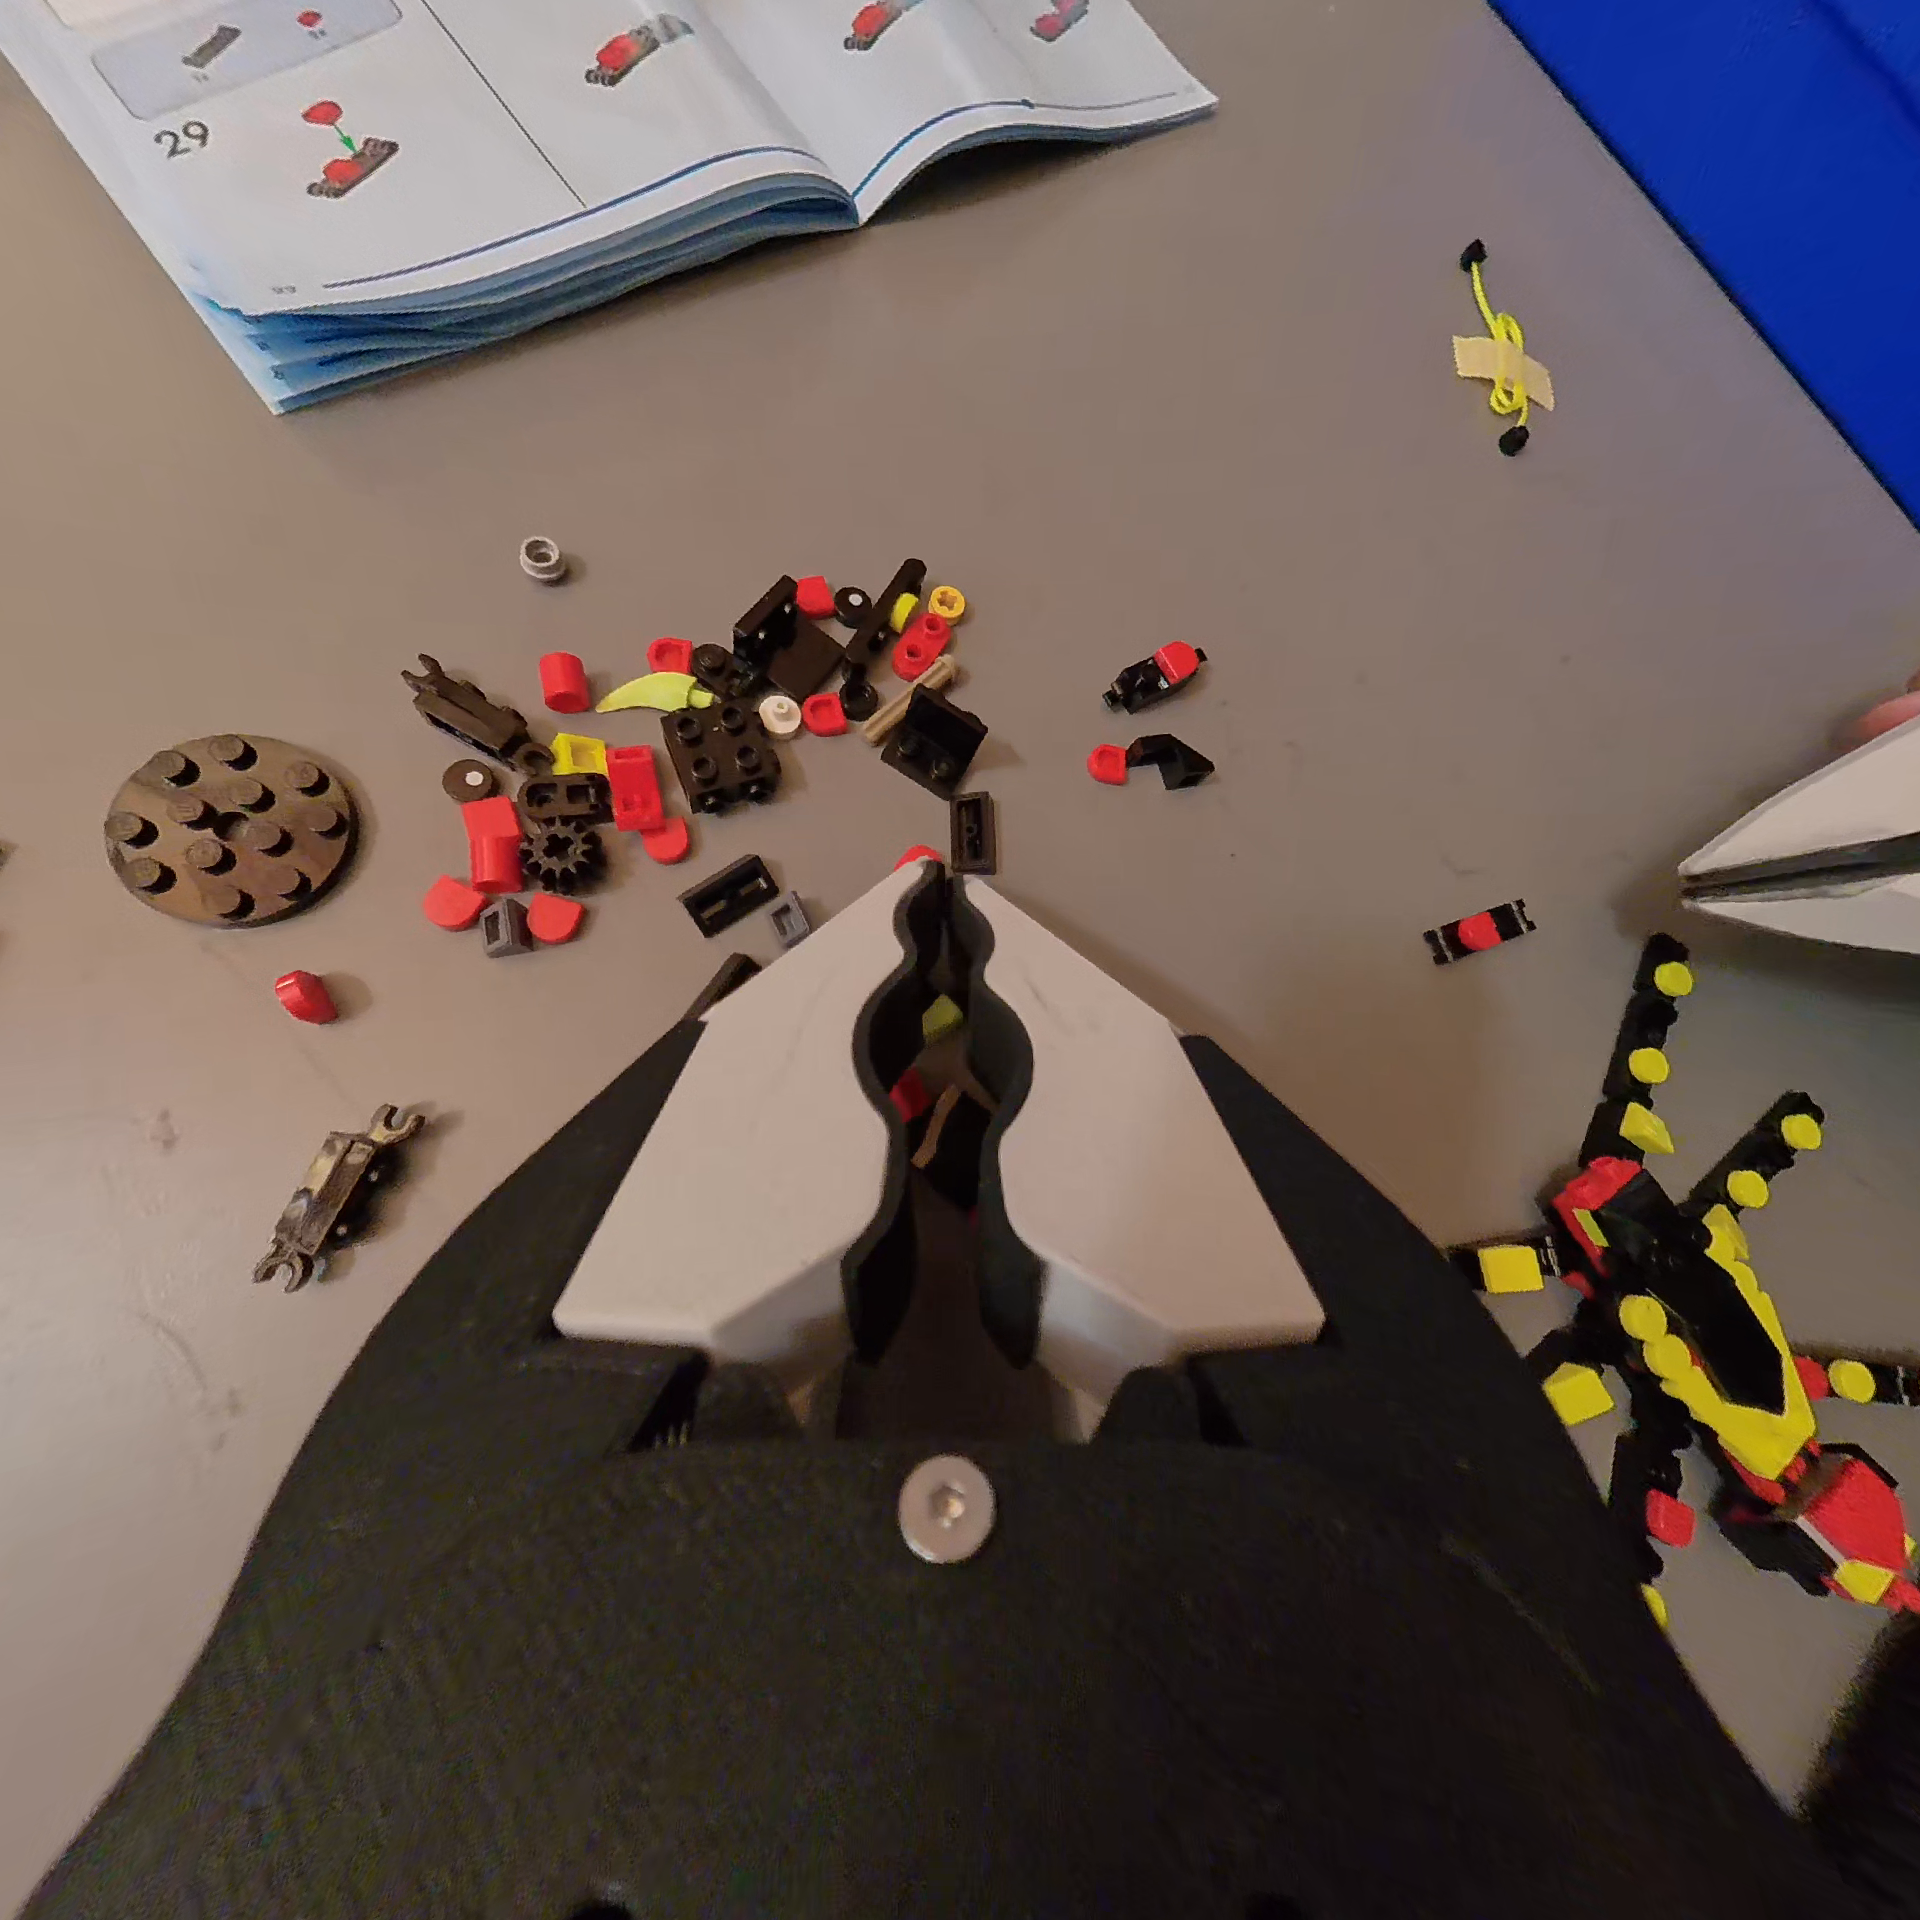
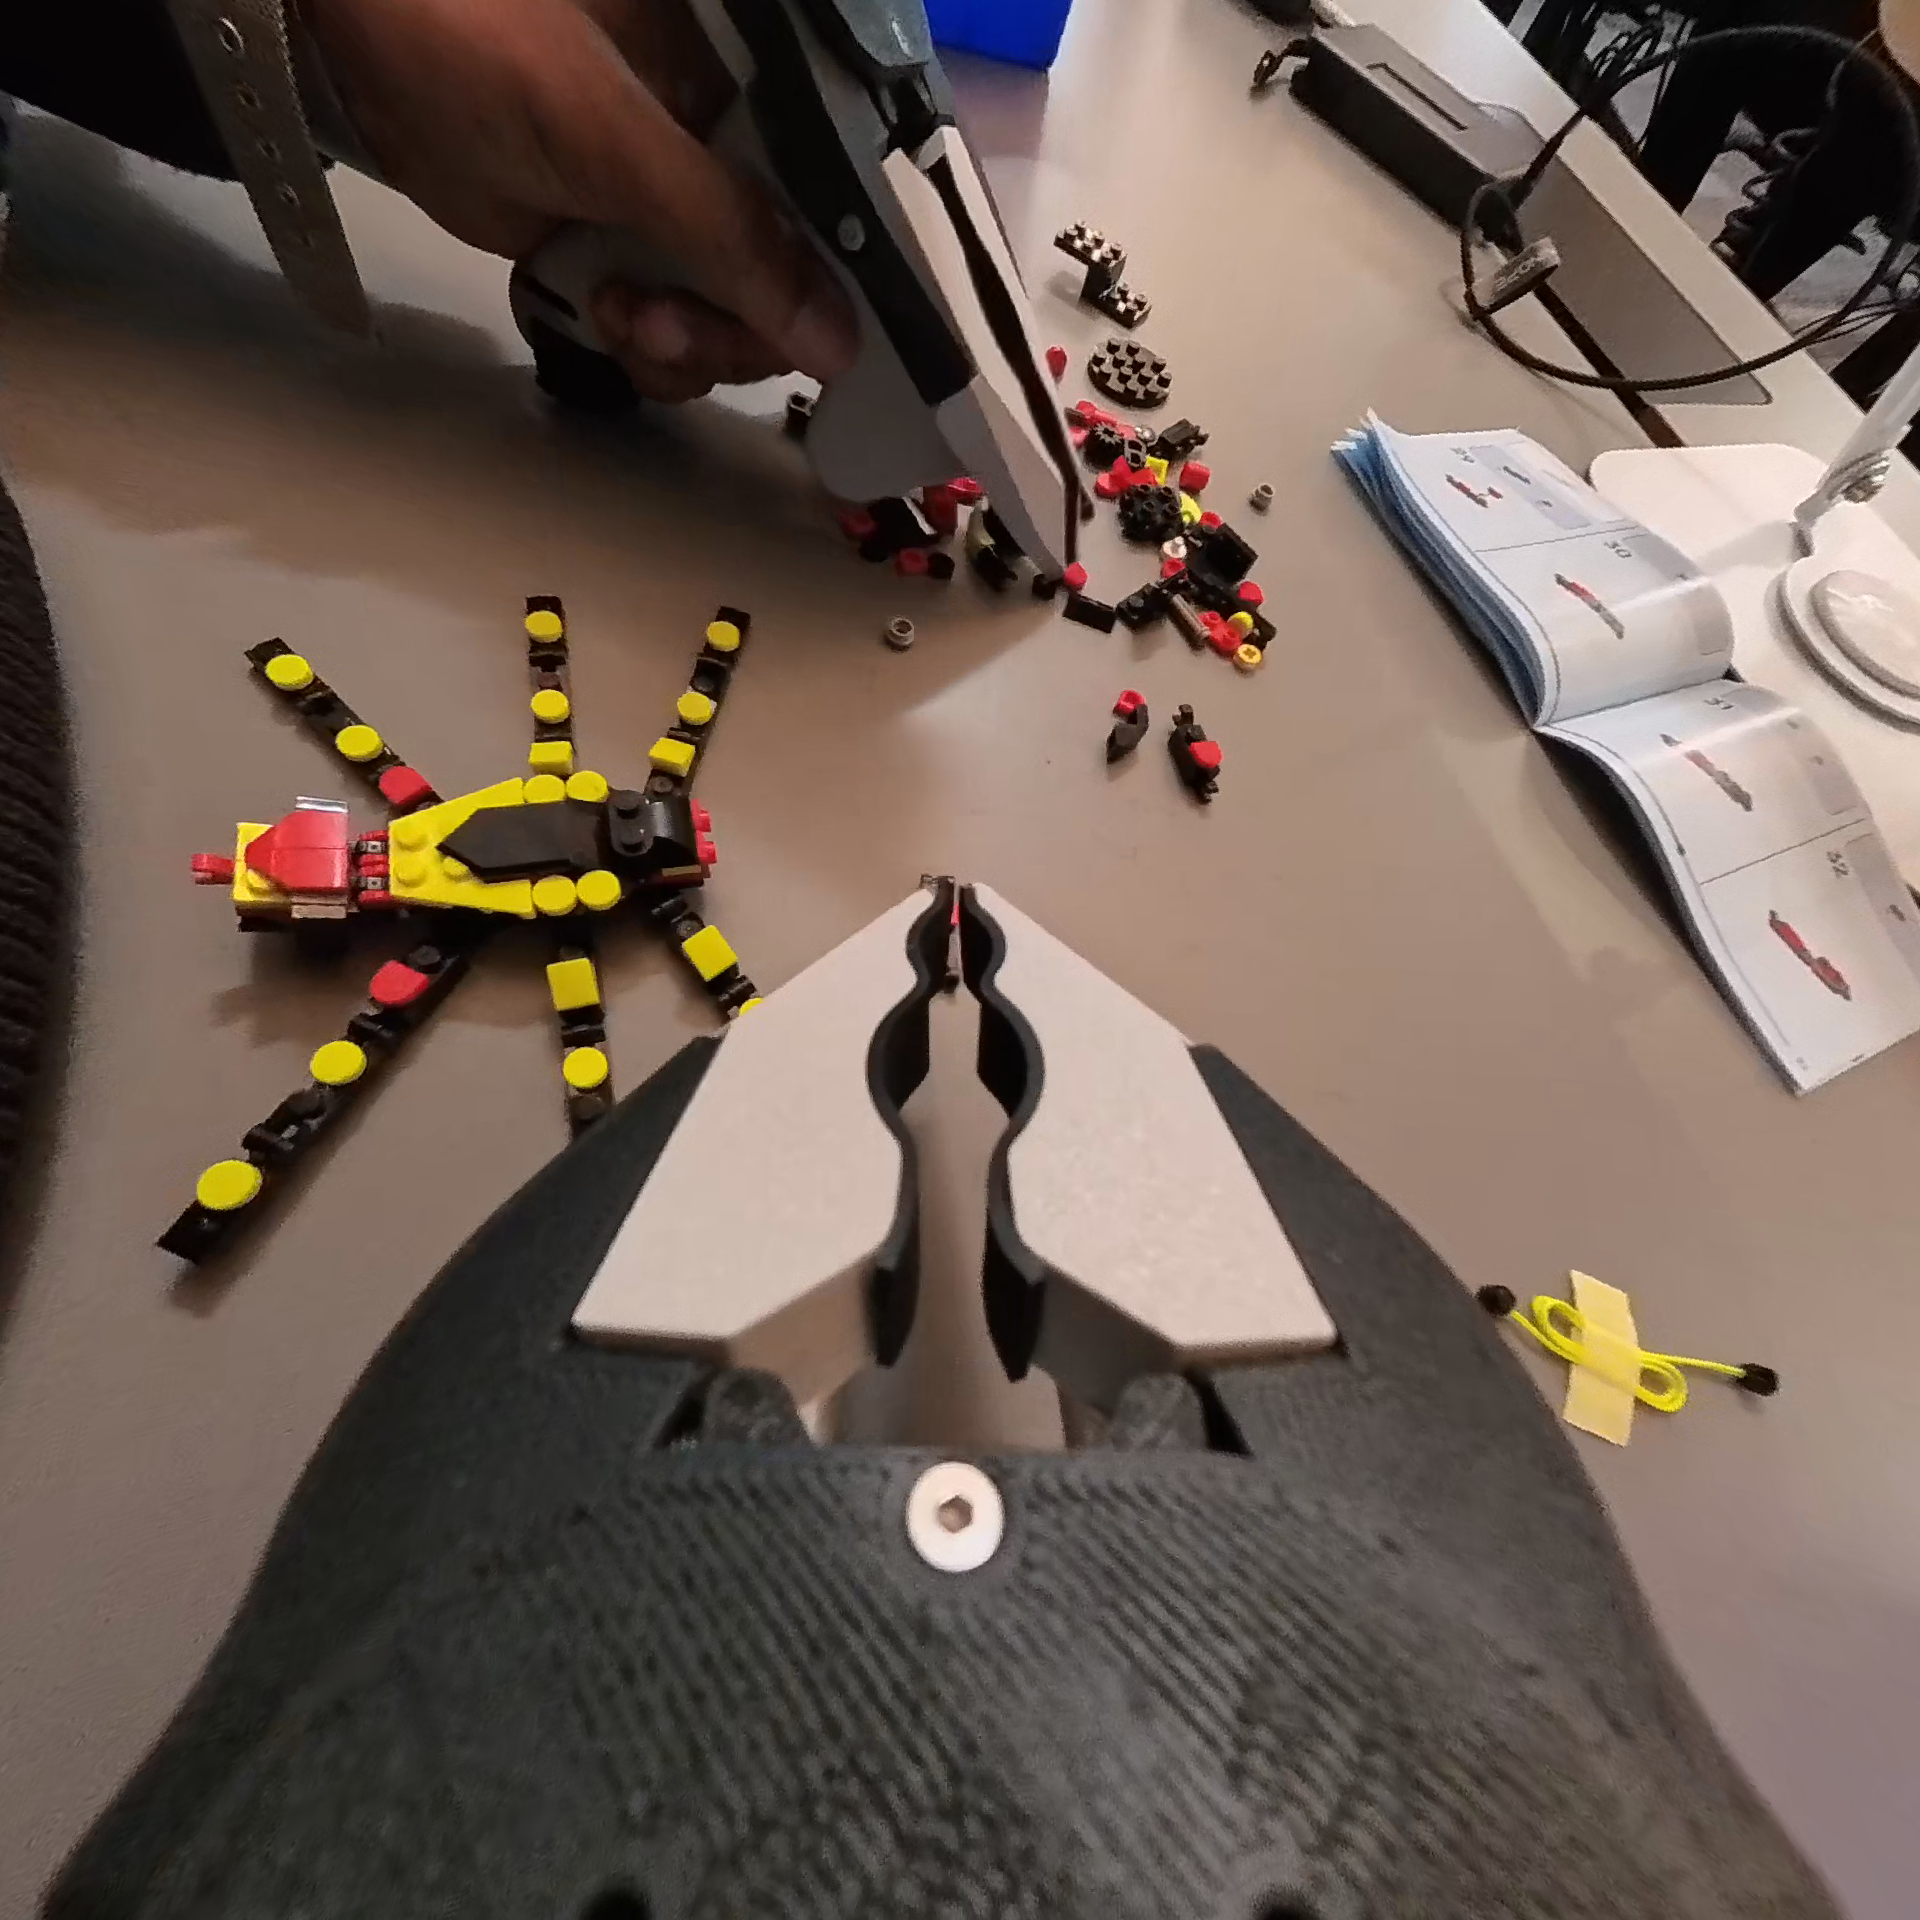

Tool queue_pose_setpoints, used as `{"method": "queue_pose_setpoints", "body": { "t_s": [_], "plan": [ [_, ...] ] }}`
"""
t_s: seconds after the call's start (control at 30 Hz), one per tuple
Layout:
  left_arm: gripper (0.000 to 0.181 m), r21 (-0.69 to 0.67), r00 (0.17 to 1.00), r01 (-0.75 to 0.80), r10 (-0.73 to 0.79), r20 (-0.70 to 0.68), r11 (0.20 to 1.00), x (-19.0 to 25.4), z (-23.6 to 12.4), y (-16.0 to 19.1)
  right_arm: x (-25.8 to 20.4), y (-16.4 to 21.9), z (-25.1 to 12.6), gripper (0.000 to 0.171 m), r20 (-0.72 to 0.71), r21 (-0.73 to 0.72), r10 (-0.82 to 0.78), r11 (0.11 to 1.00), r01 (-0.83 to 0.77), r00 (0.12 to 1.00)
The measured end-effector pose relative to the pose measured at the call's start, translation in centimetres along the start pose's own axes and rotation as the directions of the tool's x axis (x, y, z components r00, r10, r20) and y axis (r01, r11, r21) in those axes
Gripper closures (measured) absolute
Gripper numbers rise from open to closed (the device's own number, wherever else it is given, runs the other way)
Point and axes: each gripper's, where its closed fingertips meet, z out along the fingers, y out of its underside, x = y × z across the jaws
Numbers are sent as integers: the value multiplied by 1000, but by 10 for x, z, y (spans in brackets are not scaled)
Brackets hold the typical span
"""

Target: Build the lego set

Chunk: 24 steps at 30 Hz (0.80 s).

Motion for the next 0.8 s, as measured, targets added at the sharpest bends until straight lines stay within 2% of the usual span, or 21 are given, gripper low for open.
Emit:
{"method": "queue_pose_setpoints", "body": {
  "t_s": [0.13, 0.33, 0.6, 0.8],
  "plan": [
    [181, 19, 1000, -16, 15, 24, 1000, -3, -1, -3, -1, -1, -1, 171, -2, -2, -13, 1000, 13, 1000],
    [166, 7, 1000, 9, -9, -8, 1000, -2, 2, -4, -5, -3, 1, 171, 6, -6, -30, 1000, 30, 1000],
    [173, -13, 998, 54, -54, -14, 998, -6, 4, -2, -7, -2, 2, 171, 9, -13, -40, 999, 40, 999],
    [174, 0, 999, 34, -34, -22, 999, -3, 3, -3, -7, -3, 2, 171, 3, -20, -56, 998, 56, 998]
  ]
}}
